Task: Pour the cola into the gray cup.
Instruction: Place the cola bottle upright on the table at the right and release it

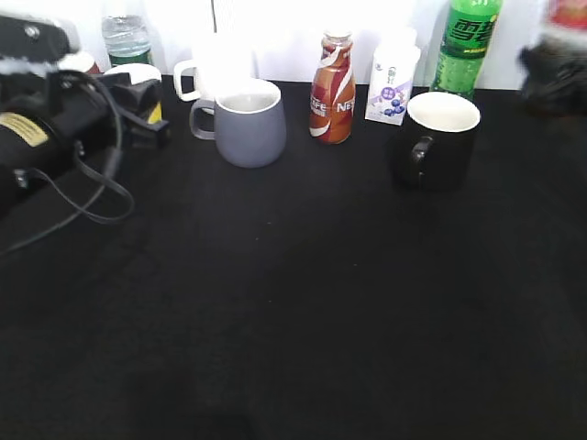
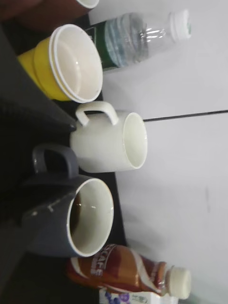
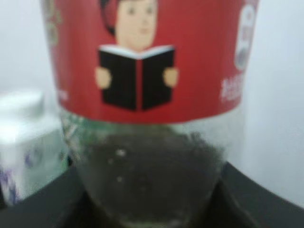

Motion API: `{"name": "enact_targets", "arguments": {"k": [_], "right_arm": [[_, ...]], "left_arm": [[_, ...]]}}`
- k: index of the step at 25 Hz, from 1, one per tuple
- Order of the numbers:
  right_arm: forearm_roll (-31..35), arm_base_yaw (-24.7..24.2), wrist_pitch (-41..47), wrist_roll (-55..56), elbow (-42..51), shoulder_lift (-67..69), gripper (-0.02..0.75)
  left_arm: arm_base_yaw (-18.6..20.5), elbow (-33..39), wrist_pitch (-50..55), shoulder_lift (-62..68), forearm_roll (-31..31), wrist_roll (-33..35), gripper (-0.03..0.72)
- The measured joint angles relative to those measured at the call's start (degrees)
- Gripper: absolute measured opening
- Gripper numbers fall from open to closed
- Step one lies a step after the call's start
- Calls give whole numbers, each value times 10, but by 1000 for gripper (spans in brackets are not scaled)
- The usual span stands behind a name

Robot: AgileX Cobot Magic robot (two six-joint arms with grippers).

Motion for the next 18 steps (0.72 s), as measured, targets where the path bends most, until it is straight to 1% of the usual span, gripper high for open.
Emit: {"name": "enact_targets", "arguments": {"k": [3, 6, 11, 14, 18], "right_arm": [[-11, 2, 0, 2, -50, 71, 384], [-30, 2, -4, 2, -92, 112, 384], [-52, 2, -14, -1, -100, 119, 384], [-62, 2, -16, -2, -100, 119, 416], [-63, 2, -27, -2, -89, 119, 419]], "left_arm": [[0, 0, 9, -10, 0, 0, 286], [0, 0, 12, -10, 1, 0, 286], [0, 0, 13, -10, 1, 0, 286], [0, 0, 14, -10, 1, 0, 286], [0, 0, 14, -10, 2, -1, 286]]}}
